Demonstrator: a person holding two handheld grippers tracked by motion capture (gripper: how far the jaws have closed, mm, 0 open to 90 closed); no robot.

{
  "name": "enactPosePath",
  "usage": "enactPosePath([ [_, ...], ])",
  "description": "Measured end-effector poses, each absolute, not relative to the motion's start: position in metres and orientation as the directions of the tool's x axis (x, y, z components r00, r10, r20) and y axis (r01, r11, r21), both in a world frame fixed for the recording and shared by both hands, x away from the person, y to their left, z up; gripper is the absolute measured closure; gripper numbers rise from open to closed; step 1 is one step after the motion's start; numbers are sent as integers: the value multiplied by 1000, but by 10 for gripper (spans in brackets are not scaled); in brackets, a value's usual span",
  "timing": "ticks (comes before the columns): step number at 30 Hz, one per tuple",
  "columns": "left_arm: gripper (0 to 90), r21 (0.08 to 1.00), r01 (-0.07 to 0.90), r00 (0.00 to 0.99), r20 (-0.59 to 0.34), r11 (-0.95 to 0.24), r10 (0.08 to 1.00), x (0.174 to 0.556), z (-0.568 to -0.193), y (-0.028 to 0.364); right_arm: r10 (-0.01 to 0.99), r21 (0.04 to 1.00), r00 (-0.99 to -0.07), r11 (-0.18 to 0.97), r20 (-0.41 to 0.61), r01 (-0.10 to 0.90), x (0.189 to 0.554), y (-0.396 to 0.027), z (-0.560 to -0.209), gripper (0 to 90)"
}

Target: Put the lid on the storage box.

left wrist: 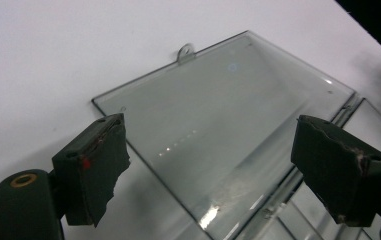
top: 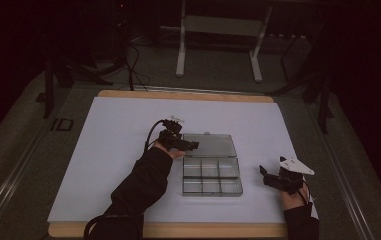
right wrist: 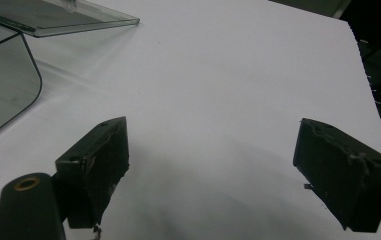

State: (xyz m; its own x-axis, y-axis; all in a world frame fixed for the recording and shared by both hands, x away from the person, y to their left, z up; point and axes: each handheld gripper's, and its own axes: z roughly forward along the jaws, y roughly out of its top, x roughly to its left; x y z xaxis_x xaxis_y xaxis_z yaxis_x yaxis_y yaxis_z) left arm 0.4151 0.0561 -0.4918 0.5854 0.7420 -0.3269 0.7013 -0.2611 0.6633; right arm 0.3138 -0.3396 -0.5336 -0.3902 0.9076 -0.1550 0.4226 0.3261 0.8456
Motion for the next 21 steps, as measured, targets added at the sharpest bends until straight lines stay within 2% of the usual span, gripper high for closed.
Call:
enactPosePath([
  [6, 214, 634, 740, 549, -381, -222, 743, 418, -505, 61, 907, 844, -391, 329, -157, 423, 314, -339, -534, 144],
  [10, 242, 628, 745, 544, -381, -223, 748, 418, -508, 63, 906, 843, -392, 333, -161, 422, 314, -339, -534, 145],
  [16, 250, 610, 762, 536, -408, -217, 739, 418, -517, 63, 904, 840, -393, 340, -168, 423, 314, -338, -534, 145],
  [21, 269, 594, 781, 529, -465, -193, 710, 420, -526, 64, 903, 839, -395, 343, -171, 422, 314, -338, -534, 146],
])
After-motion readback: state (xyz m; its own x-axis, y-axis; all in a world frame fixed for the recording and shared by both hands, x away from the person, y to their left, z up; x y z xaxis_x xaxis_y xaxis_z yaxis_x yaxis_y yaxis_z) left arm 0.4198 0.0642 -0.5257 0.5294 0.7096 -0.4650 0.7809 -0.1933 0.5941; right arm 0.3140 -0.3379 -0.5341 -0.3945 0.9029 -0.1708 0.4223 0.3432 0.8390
